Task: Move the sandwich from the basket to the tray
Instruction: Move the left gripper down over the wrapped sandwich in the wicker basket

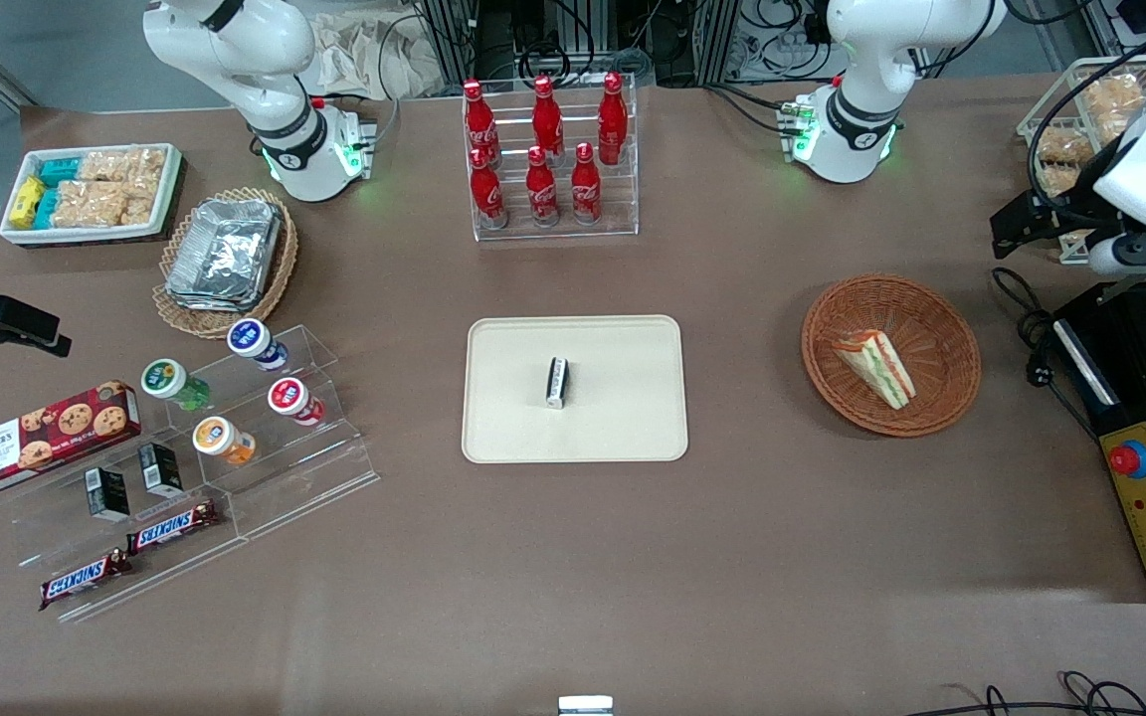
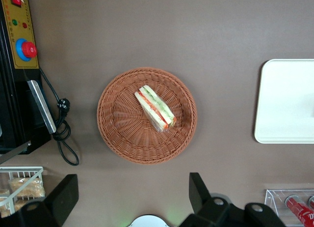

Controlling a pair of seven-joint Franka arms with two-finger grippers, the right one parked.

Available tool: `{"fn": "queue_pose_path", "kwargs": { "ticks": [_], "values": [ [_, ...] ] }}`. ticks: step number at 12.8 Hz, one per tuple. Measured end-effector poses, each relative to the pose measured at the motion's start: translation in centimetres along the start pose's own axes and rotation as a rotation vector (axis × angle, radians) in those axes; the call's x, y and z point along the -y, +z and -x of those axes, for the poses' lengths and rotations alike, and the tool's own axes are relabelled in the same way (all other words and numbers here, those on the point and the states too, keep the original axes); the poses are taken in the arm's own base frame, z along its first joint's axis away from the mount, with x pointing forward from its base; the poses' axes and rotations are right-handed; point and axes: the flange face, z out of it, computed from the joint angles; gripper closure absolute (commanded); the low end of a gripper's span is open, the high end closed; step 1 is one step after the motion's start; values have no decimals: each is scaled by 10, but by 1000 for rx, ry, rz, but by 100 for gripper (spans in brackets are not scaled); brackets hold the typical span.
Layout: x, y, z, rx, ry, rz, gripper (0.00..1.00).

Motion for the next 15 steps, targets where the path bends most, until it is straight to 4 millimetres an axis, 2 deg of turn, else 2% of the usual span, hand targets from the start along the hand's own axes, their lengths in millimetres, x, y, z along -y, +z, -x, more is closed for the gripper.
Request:
{"fn": "queue_pose_path", "kwargs": {
  "ticks": [4, 5, 7, 9, 12, 15],
  "values": [
    [1, 5, -9, 11, -14, -3, 0],
    [2, 8, -10, 23, -70, -4, 0],
    [0, 20, -13, 48, -288, -12, 0],
    [-8, 44, -19, 51, -430, -19, 0],
    [-32, 90, -25, 3, -628, -10, 0],
    [-40, 153, -10, -39, -746, 6, 0]
  ]
}}
